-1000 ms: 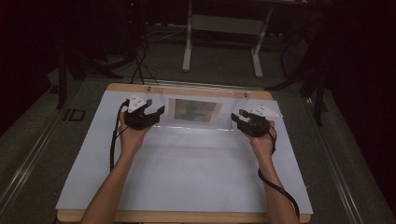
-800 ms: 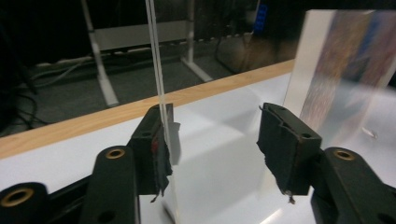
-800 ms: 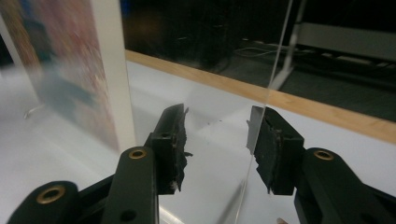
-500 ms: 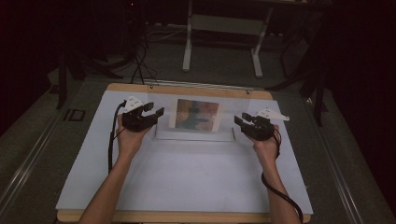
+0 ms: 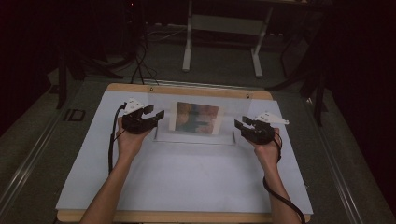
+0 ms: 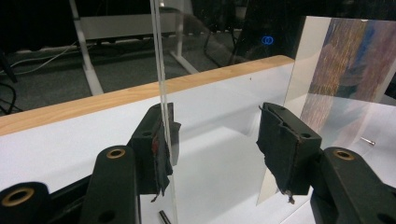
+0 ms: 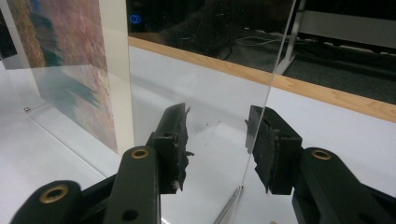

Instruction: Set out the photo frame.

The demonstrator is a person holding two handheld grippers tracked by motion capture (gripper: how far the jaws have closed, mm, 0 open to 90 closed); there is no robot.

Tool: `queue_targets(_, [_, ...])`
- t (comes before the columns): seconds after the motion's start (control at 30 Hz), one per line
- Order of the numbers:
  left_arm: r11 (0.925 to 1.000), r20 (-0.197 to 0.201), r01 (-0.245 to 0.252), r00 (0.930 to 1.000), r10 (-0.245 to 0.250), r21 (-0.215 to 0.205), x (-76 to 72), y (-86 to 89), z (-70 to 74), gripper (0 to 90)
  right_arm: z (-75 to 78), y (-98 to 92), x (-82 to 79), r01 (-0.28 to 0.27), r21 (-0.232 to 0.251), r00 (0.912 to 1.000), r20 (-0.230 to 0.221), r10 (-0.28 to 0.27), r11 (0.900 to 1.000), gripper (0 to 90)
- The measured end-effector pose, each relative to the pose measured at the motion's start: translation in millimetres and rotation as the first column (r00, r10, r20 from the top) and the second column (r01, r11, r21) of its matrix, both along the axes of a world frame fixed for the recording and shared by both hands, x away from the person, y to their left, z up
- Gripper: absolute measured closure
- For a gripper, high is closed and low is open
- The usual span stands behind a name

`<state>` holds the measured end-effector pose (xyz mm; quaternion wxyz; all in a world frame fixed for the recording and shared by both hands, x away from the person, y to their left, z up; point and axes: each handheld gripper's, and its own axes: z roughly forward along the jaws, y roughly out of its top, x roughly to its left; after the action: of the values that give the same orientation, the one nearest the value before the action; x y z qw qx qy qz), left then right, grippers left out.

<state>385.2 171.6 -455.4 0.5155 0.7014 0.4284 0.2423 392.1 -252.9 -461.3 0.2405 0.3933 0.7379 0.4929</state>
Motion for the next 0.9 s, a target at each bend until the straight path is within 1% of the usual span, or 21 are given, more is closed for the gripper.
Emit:
queue_targets(0.07, [1.0000, -0.006, -0.004, 1.0000, 0.004, 0.000, 0.5, -0.8, 0.5, 45.1, -1.1, -0.8, 0.9, -0.005, 0.010, 1.0000, -0.002, 0.005, 1.000, 57.4])
queue_targets(0.13, [1.0000, -0.010, -0.008, 0.9999, 0.008, 0.000, 0.4, -1.4, 0.9, 44.1, -1.6, -1.0, 1.6, -0.009, 0.003, 0.9999, 0.005, 0.009, 1.000, 57.0])
queue_targets(0.2, [0.9999, -0.011, -0.010, 0.9999, 0.010, 0.002, -0.2, -2.2, 1.0, 43.0, -1.2, -1.6, 2.2, -0.018, 0.006, 0.9998, 0.002, 0.018, 1.000, 55.8])
queue_targets(0.27, [0.9997, -0.012, -0.016, 0.9998, 0.016, 0.020, -0.4, -3.6, 0.8, 39.7, -0.7, -2.0, 2.7, -0.024, 0.012, 0.9997, -0.003, 0.024, 1.000, 55.5])
queue_targets(0.33, [0.9995, -0.014, -0.014, 0.9998, 0.014, 0.028, -0.3, -4.2, 0.1, 39.9, -0.4, -1.7, 2.7, -0.021, 0.013, 0.9997, -0.008, 0.021, 1.000, 56.0])
queue_targets(0.5, [0.9996, -0.012, -0.012, 0.9999, 0.013, 0.026, 0.3, -3.7, -0.2, 40.5, 0.1, -3.0, 1.1, -0.027, 0.017, 0.9995, -0.014, 0.027, 0.999, 58.3])
queue_targets(0.63, [0.9997, -0.017, -0.013, 0.9998, 0.013, 0.019, 1.4, -2.3, -0.8, 39.8, 0.3, -3.4, -0.1, -0.032, 0.015, 0.9994, -0.015, 0.033, 0.999, 58.8])
queue_targets(0.7, [0.9999, -0.020, -0.012, 0.9997, 0.012, 0.011, 1.5, -1.9, -1.2, 39.7, 0.3, -2.5, -1.0, -0.033, 0.003, 0.9994, -0.008, 0.033, 0.999, 58.7])
queue_targets(0.73, [0.9999, -0.023, -0.014, 0.9996, 0.014, 0.008, 1.4, -1.7, -1.1, 38.9, 0.6, -2.5, -1.0, -0.035, -0.005, 0.9994, -0.009, 0.035, 0.999, 58.0])
queue_targets(0.83, [0.9997, -0.024, -0.024, 0.9994, 0.024, 0.006, -0.8, 0.1, -0.1, 38.2, 1.2, -3.6, 1.0, -0.060, 0.008, 0.9979, -0.023, 0.060, 0.998, 51.7])
queue_targets(0.87, [0.9997, -0.023, -0.023, 0.9995, 0.023, -0.001, -1.8, 1.8, 0.3, 38.2, 1.4, -4.3, 1.4, -0.052, -0.001, 0.9982, -0.029, 0.052, 0.999, 50.4])
queue_targets(0.9, [0.9996, -0.023, -0.024, 0.9994, 0.024, -0.012, -3.3, 5.0, 0.9, 38.1, 1.4, -5.3, 1.7, -0.051, 0.001, 0.9982, -0.031, 0.051, 0.999, 49.5])
